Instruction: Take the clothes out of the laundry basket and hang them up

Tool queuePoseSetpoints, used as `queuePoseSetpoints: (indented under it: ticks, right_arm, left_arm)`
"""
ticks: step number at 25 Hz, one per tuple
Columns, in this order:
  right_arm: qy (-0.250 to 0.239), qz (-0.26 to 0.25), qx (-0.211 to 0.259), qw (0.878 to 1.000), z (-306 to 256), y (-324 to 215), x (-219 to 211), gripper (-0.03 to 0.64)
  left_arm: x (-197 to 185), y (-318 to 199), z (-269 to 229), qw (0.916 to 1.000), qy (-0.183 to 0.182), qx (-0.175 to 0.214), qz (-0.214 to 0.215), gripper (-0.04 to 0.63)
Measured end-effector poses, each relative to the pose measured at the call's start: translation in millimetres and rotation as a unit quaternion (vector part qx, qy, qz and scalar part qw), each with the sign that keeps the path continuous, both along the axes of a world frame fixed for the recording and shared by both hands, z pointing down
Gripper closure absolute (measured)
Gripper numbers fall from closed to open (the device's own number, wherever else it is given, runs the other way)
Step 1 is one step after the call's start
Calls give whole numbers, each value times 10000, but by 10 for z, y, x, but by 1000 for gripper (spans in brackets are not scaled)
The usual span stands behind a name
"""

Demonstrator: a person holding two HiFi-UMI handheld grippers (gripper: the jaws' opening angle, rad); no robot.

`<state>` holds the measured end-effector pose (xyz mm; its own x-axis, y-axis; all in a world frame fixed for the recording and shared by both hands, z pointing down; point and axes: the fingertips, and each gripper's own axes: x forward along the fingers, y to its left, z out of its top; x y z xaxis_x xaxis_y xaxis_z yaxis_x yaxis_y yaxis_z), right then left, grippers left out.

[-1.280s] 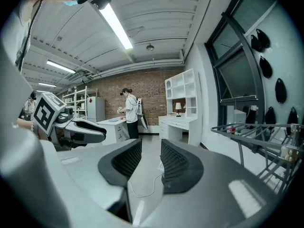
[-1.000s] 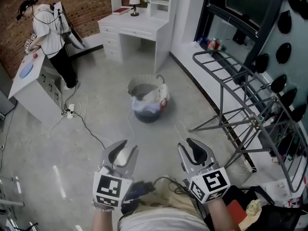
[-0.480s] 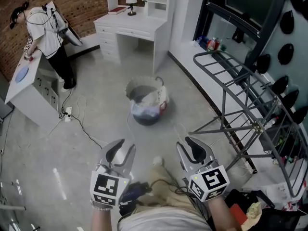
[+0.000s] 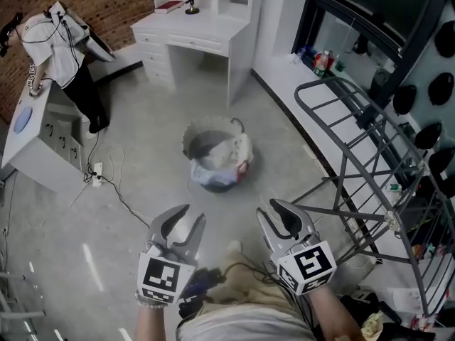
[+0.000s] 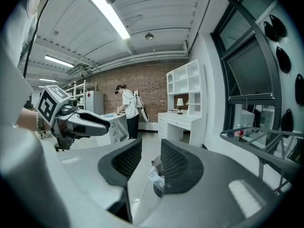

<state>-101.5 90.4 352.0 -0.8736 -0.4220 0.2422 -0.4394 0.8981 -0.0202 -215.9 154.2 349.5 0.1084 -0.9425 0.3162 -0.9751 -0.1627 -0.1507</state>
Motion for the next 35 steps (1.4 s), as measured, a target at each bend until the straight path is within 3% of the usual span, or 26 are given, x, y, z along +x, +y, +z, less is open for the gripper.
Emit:
queuePoseSetpoints:
  ticks: [6,10,17,22,26,35]
  right_arm:
    - [48,66,-123,9999,99,-616,-254,505]
    - [79,167,-216,9996,184,-929,-294,503]
    - [65,622,-397,9973,333,-1301,-249,505]
    - [105,1172,-432,9921,423,-1518,-176,503]
    - [189,1577,-448,9863,541,-1689,-121,505]
    - [475,2016,-636,9763,1086,-1862,-206,505]
  left_arm:
    - [-226,-678,70,9997,11,-39,231,469]
    - [-299,-1025,116,9990,-211,-121,366,468]
    - [-274,-1515,197,9947,-367,-202,938,469]
    - [-256,-1853,376,9864,-377,-328,1569,469]
    - [-251,-2099,620,9819,-272,-491,1811,468]
    - [-278,-2469,1381,9626,-472,-801,2544,459]
